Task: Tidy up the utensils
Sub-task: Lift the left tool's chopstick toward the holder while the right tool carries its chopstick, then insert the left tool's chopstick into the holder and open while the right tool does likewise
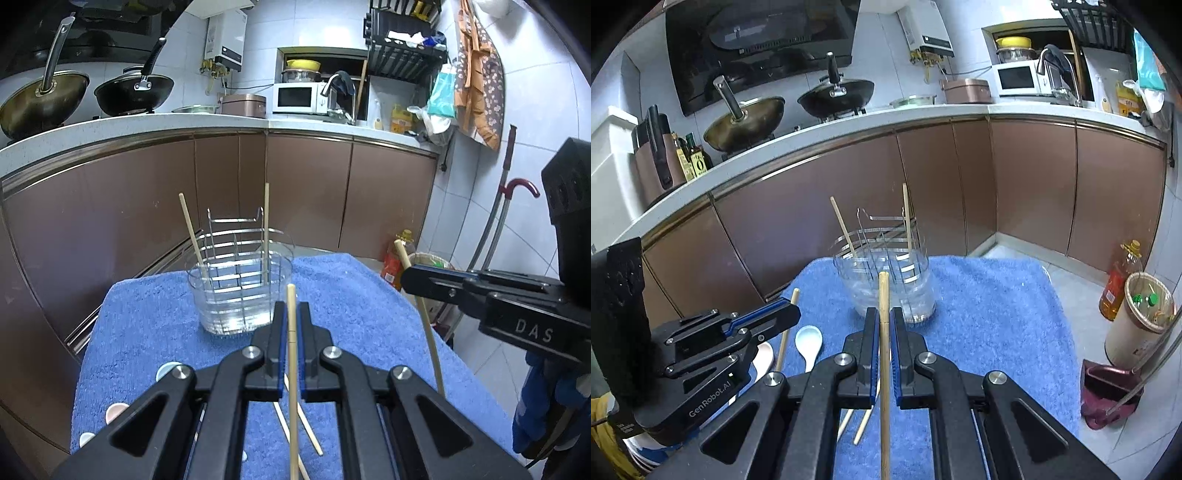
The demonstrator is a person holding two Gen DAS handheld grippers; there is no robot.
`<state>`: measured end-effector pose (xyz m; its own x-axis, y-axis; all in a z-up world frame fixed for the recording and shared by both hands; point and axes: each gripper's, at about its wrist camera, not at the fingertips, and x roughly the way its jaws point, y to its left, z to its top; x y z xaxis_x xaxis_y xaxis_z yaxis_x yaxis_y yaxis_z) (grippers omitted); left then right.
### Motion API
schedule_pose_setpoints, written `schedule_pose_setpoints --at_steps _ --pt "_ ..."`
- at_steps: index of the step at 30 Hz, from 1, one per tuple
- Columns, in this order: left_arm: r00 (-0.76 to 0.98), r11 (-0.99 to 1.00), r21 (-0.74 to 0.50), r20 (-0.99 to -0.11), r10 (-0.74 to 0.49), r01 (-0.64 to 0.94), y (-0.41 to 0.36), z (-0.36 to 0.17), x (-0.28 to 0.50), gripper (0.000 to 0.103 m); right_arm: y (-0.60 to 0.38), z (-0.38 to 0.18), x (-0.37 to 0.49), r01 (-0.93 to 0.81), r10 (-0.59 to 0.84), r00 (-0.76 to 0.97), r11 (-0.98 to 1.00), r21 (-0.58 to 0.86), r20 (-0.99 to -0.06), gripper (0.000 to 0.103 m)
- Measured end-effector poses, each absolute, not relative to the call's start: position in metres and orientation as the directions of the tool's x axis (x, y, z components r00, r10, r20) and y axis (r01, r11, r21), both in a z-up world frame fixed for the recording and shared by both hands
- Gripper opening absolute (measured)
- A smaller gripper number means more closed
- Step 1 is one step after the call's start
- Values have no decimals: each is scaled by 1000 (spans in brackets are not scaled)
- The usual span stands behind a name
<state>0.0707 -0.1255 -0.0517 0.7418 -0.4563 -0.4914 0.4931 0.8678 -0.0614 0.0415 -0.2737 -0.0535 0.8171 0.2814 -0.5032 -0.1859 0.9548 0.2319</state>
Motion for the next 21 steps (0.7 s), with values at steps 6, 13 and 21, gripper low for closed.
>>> schedule_pose_setpoints --at_steps 6,13,21 --pt "759 865 -133 -427 -491 484 -107 -26 93 4 -273 -35 53 -217 294 850 952 217 -437 6" --pt "794 844 -255 -295 -532 471 -68 17 128 4 -263 0 81 -267 320 892 943 199 -319 6" --pt "867 861 -291 -155 -474 418 -57 55 179 4 -255 31 131 -264 298 946 937 226 -127 6"
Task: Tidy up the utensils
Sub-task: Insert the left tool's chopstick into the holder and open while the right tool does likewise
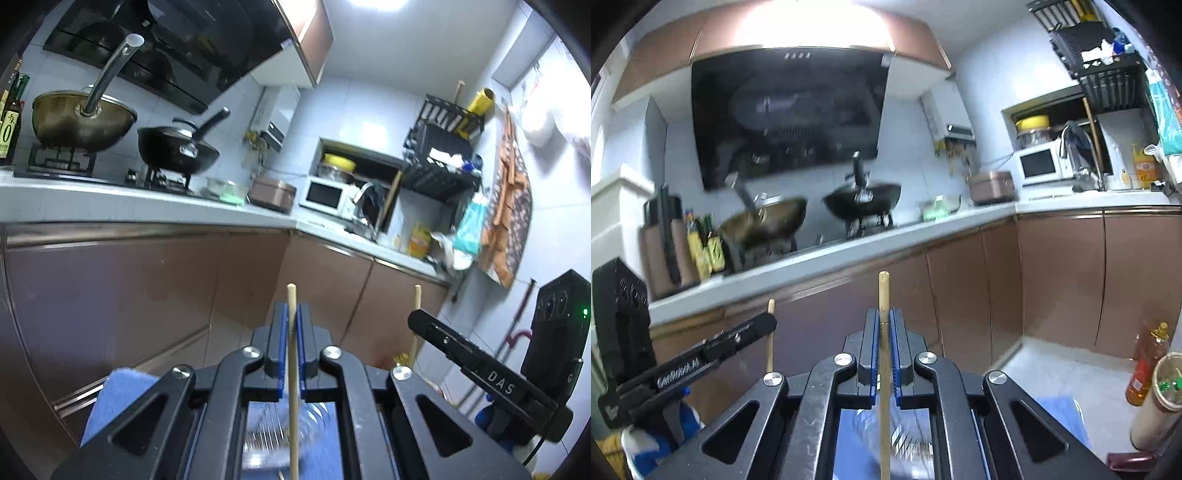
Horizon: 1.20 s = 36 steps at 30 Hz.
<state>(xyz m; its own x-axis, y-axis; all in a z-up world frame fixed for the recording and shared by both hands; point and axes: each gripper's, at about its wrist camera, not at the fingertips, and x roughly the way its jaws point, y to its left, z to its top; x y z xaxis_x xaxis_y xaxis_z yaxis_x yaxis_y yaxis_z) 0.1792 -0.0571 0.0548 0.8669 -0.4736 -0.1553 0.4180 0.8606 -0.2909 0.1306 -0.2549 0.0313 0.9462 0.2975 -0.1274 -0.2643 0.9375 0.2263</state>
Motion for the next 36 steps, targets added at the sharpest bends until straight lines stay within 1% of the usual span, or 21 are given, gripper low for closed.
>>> schedule_pose_setpoints --at_steps 3,7,11,13,16,18,21,23,25,27,28,29,31,33,34,35,36 --pt "887 869 -295 -117 -446 397 -62 56 195 4 -251 28 153 -229 254 963 947 223 -89 6" --pt "924 896 -264 -43 -381 357 -73 54 212 4 -250 15 182 -170 189 980 959 224 -65 6" --pt "950 920 -245 15 -311 305 -86 41 226 4 -253 -1 203 -121 140 988 965 231 -67 6" --pt "966 939 -227 51 -254 258 -92 28 234 4 -254 -13 210 -101 122 989 967 233 -78 6" --pt "974 947 -224 54 -222 228 -98 5 242 5 -257 -37 216 -64 90 991 972 226 -103 7" --pt "980 960 -200 57 -190 197 -103 -15 246 5 -258 -51 219 -53 84 988 972 228 -129 8" --pt "982 963 -190 25 -189 190 -104 -36 249 5 -261 -73 221 -36 81 979 972 231 -188 8" --pt "981 964 -184 12 -193 192 -102 -44 247 6 -264 -81 215 -30 82 975 970 242 -209 8" --pt "981 965 -178 9 -194 192 -99 -47 241 6 -267 -83 207 -25 81 972 969 246 -220 12" --pt "980 966 -170 -5 -200 196 -96 -48 234 9 -269 -80 201 -28 85 970 970 242 -228 17" --pt "979 965 -173 -8 -202 197 -93 -47 232 13 -270 -77 197 -30 86 969 970 240 -230 19" --pt "979 963 -180 -12 -204 199 -89 -46 229 17 -272 -74 193 -30 86 970 971 239 -229 19" --pt "977 962 -185 -27 -210 202 -82 -40 219 20 -275 -67 182 -27 82 969 972 235 -231 22" --pt "975 960 -192 -46 -217 204 -75 -34 209 26 -280 -62 171 -28 87 967 970 240 -238 23" --pt "974 960 -195 -63 -218 202 -72 -32 204 32 -281 -59 165 -25 85 965 971 236 -248 27" --pt "973 961 -195 -79 -217 199 -69 -29 200 35 -282 -58 161 -19 80 962 974 227 -260 29" --pt "970 962 -192 -104 -218 196 -65 -27 194 40 -282 -56 154 -14 74 959 976 216 -274 33"
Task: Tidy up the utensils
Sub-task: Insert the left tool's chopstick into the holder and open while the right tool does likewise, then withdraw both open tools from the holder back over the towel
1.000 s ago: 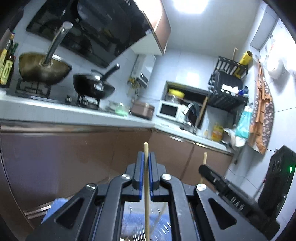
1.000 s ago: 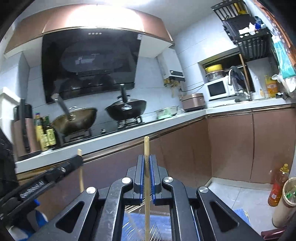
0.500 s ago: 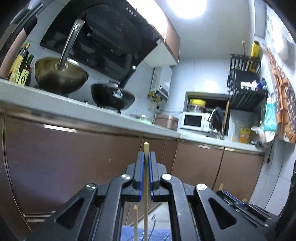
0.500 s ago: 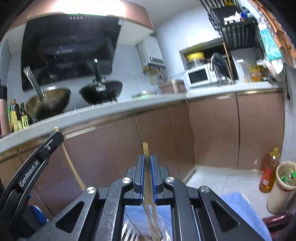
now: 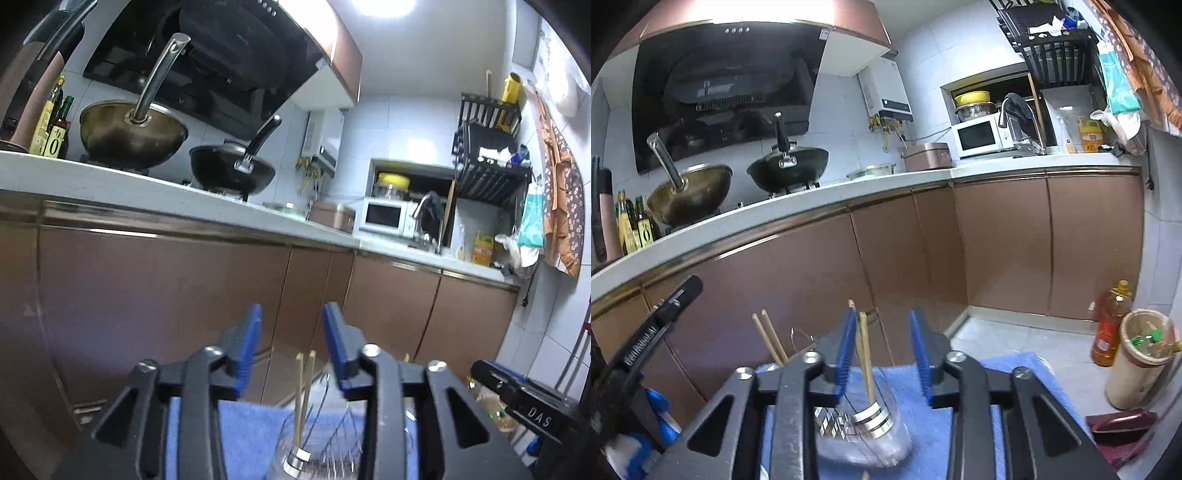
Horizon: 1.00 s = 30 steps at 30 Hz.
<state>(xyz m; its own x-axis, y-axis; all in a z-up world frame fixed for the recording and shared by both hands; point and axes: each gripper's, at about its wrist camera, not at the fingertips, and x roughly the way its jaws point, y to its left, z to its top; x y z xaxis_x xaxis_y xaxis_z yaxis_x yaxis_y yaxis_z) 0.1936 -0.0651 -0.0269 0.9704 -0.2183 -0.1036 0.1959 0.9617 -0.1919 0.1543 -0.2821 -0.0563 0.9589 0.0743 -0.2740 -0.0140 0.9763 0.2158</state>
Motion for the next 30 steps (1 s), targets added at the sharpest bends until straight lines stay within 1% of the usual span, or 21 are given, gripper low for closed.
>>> schedule_pose_setpoints --at_steps 2,4,11,12,17,22,27,30 --pt "967 966 -180 -143 -211 184 -58 -24 180 47 -283 -55 141 -22 85 950 978 206 -301 33" --pt "964 969 -174 -164 -207 178 -52 -21 168 51 -283 -54 130 -28 92 940 981 191 -330 33" --pt "944 968 -171 -244 -221 183 -31 -13 126 56 -280 -53 88 -39 97 911 988 150 -400 33" --pt "937 967 -174 -263 -229 188 -28 -13 119 57 -280 -53 83 -40 98 908 988 150 -407 33" --pt "927 971 -152 -303 -224 185 -22 -13 97 57 -283 -51 56 -39 101 902 987 154 -420 33" --pt "891 965 -147 -374 -258 217 -20 -18 79 57 -285 -50 38 -41 116 897 983 180 -426 33" --pt "831 946 -211 -455 -319 247 -11 -29 70 57 -283 -53 24 -54 135 887 980 191 -442 33" --pt "812 944 -221 -485 -325 246 -8 -34 66 57 -283 -55 18 -58 148 880 977 206 -451 33"
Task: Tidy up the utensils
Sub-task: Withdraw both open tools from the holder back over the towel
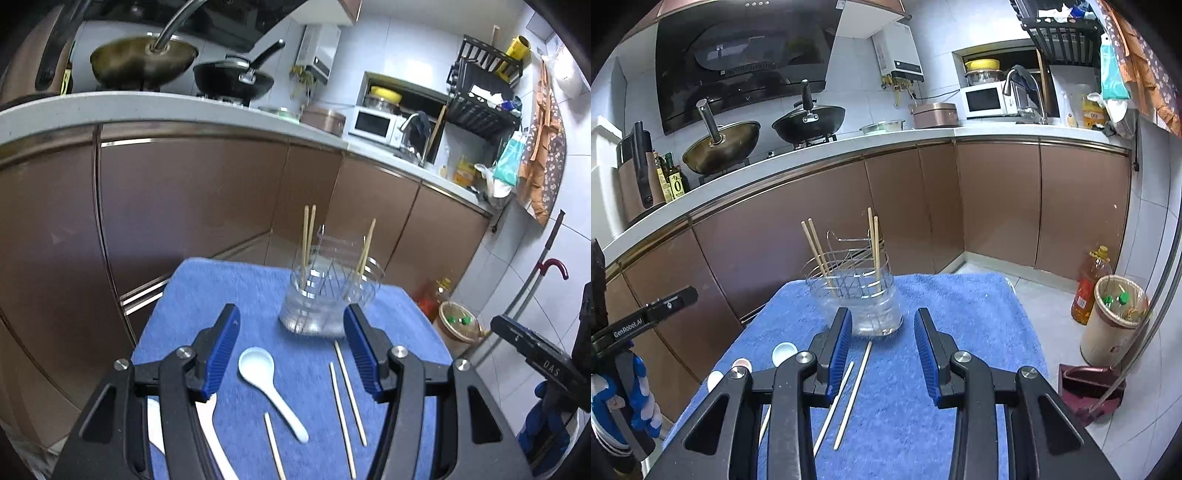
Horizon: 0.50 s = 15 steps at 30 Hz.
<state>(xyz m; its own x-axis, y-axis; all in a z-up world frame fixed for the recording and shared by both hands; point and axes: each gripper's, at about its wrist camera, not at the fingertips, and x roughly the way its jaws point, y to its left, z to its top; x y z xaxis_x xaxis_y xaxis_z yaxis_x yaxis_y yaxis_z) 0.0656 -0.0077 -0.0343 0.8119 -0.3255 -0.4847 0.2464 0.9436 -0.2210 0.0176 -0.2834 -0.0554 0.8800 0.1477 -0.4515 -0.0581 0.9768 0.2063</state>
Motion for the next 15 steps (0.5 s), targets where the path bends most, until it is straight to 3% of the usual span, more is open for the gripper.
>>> schedule_pose_setpoints --at_steps 15 --pt "700 942 -249 -631 -334 226 8 -86 66 56 -267 -75 24 -94 215 826 964 249 -520 33"
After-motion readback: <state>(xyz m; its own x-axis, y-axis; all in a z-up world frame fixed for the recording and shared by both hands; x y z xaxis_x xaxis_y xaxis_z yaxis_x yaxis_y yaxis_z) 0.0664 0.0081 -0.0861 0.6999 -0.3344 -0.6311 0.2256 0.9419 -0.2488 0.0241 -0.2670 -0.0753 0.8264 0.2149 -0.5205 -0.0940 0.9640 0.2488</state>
